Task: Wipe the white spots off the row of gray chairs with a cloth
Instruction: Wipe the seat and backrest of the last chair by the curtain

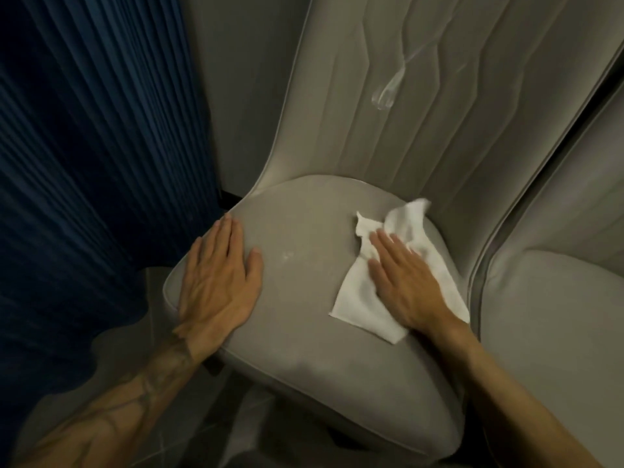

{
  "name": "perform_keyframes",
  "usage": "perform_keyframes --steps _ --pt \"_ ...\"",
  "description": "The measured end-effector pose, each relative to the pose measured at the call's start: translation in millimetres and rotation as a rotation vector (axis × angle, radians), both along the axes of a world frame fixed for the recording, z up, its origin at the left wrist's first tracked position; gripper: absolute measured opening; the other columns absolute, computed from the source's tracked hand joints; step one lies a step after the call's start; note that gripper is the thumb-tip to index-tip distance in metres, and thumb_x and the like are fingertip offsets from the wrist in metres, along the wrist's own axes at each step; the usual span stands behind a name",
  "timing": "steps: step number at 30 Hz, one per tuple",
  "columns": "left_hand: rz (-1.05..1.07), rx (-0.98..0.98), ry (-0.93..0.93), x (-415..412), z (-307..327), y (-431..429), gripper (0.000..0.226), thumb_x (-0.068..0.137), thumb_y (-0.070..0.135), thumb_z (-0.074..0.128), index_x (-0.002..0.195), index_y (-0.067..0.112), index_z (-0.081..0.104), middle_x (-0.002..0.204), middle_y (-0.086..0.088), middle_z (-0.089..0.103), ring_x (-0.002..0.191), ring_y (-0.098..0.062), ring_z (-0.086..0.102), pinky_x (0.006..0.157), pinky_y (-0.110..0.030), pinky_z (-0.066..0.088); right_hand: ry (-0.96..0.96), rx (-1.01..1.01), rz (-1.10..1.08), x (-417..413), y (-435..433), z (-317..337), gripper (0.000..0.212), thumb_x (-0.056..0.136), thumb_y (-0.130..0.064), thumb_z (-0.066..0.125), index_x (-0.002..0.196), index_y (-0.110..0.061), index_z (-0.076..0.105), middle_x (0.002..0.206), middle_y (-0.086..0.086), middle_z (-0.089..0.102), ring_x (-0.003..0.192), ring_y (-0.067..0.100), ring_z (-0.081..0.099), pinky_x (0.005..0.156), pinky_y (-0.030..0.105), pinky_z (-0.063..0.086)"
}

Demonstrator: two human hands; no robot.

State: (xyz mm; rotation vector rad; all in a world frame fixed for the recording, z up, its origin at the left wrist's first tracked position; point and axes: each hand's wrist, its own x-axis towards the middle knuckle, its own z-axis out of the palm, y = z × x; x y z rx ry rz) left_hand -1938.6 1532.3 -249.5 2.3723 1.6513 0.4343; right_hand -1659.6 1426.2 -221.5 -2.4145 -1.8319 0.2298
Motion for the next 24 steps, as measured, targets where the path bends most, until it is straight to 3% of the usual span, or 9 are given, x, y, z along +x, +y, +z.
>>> perform_keyframes --steps 2,4,8,10,12,16,18,21,24 --pt "0.011 -0.001 0.001 0.7 1.0 -0.7 0.069 0.108 0.049 0.009 0.168 0.014 0.004 0.176 -0.003 0.005 0.162 -0.018 0.008 0.132 -0.042 0.004 -0.018 0.01 -0.042 -23.0 5.5 0.3 0.058 0.112 -0.037 0.018 0.167 -0.021 0.008 0.175 0.0 0.0 0.163 0.02 0.0 0.13 0.044 0.007" --pt "0.017 0.005 0.012 1.1 2.1 -1.4 0.068 0.108 0.046 0.011 0.168 0.013 0.006 0.175 -0.004 0.008 0.161 -0.018 0.01 0.132 -0.042 0.006 0.006 0.036 0.088 -64.7 10.3 -5.6 0.061 0.11 -0.04 0.014 0.167 -0.018 0.008 0.175 0.003 -0.001 0.163 0.023 -0.001 0.13 0.043 0.003" --pt "0.015 0.006 0.015 0.1 4.9 -1.9 0.068 0.108 0.044 0.013 0.167 0.011 0.009 0.175 -0.007 0.011 0.161 -0.021 0.013 0.132 -0.043 0.007 0.096 -0.005 0.352 -89.1 -27.8 -2.9 0.06 0.109 -0.051 0.012 0.166 -0.035 -0.002 0.172 -0.018 -0.013 0.158 0.002 -0.018 0.123 0.024 -0.024" --pt "0.009 0.005 0.007 -1.0 5.3 -2.5 0.069 0.108 0.044 0.011 0.168 0.011 0.007 0.175 -0.006 0.009 0.161 -0.021 0.012 0.131 -0.042 0.005 0.075 -0.016 0.311 -61.6 -58.8 3.6 0.058 0.108 -0.052 0.01 0.163 -0.039 -0.004 0.169 -0.023 -0.015 0.156 -0.004 -0.019 0.124 0.023 -0.02" --pt "0.002 -0.007 -0.001 -1.6 5.4 -3.2 0.069 0.108 0.046 0.01 0.168 0.013 0.004 0.176 -0.005 0.006 0.161 -0.02 0.01 0.131 -0.041 0.002 0.016 -0.003 0.212 -40.1 -93.8 8.6 0.058 0.106 -0.053 0.006 0.162 -0.039 0.001 0.17 -0.023 -0.009 0.158 -0.002 -0.012 0.13 0.028 -0.005" --pt "0.001 -0.007 -0.018 0.9 7.2 -4.0 0.072 0.105 0.048 0.01 0.168 0.013 0.007 0.175 -0.004 0.009 0.161 -0.021 0.012 0.132 -0.042 0.004 -0.071 0.036 0.144 -60.7 -117.7 4.8 0.062 0.11 -0.048 0.006 0.163 -0.022 0.026 0.171 -0.001 0.025 0.158 0.023 0.024 0.123 0.041 0.022" --pt "0.01 0.008 -0.015 0.4 9.1 -2.8 0.068 0.108 0.045 0.02 0.167 0.013 0.013 0.175 -0.006 0.015 0.16 -0.022 0.016 0.131 -0.043 0.008 -0.043 0.031 0.196 -88.5 -85.4 -1.2 0.066 0.108 -0.051 0.001 0.166 -0.023 0.018 0.174 0.0 0.014 0.161 0.022 0.012 0.128 0.046 0.02" --pt "0.014 -0.025 -0.094 -0.7 13.4 -2.8 0.064 0.109 0.038 0.036 0.166 0.011 0.021 0.172 -0.008 0.023 0.158 -0.024 0.022 0.131 -0.042 0.011 0.033 -0.035 0.308 -118.2 -37.5 2.0 0.068 0.104 -0.058 -0.003 0.166 -0.031 -0.004 0.173 -0.01 -0.015 0.16 0.011 -0.018 0.131 0.043 0.0" --pt "0.066 -0.059 -0.252 -6.9 20.4 -6.4 0.059 0.109 0.032 0.044 0.161 0.009 0.032 0.168 -0.011 0.033 0.153 -0.028 0.03 0.128 -0.042 0.019 -0.01 -0.014 0.349 -98.3 -63.8 5.4 0.062 0.106 -0.057 0.002 0.165 -0.037 0.002 0.172 -0.016 -0.011 0.159 0.006 -0.014 0.131 0.039 0.002"
